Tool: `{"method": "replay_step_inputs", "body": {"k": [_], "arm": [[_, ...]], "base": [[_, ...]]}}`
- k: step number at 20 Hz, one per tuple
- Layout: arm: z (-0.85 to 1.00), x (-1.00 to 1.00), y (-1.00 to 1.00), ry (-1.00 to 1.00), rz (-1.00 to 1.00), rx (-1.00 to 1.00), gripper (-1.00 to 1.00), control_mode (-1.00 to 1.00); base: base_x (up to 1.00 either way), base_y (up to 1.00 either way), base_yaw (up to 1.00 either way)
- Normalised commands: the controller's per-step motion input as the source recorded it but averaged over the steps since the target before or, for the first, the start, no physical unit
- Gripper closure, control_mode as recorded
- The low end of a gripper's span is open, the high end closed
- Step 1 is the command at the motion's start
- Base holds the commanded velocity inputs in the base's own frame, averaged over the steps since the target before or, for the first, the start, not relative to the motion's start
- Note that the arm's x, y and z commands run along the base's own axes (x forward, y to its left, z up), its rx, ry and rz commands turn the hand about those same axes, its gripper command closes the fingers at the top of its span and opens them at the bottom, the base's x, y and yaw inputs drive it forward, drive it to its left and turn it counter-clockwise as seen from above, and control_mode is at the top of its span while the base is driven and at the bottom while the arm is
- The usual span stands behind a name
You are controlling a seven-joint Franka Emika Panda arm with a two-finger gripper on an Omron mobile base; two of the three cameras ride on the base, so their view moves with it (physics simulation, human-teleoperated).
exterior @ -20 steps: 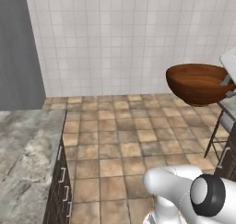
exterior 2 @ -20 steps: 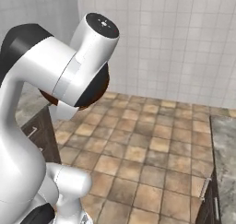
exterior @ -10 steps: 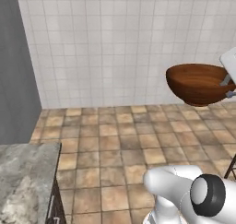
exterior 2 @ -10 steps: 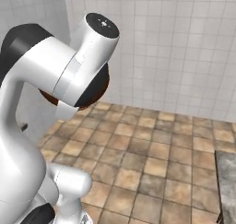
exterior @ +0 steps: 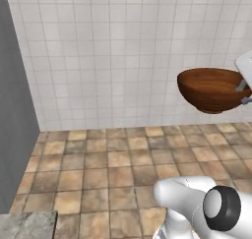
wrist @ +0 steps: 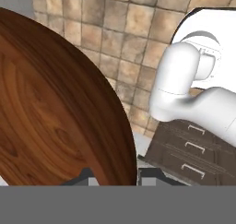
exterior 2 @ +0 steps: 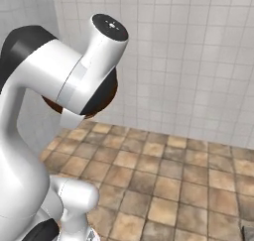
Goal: Pick up the bowls from the cabinet and place each bowl in front of a stool on the dining counter.
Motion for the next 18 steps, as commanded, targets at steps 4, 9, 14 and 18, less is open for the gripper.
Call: {"method": "replay_step_inputs", "body": {"k": [4, 9, 14, 18], "arm": [[0.0, 0.0, 0.0, 0.0, 0.0, 0.0, 1.0, 1.0], [0.0, 0.0, 0.0, 0.0, 0.0, 0.0, 1.0, 1.0], [0.0, 0.0, 0.0, 0.0, 0.0, 0.0, 1.0, 1.0], [0.0, 0.0, 0.0, 0.0, 0.0, 0.0, 1.0, 1.0]], "base": [[1.0, 0.42, -0.01], [1.0, 0.51, -0.04], [0.99, 0.57, -0.29], [0.32, -0.05, -0.81]]}}
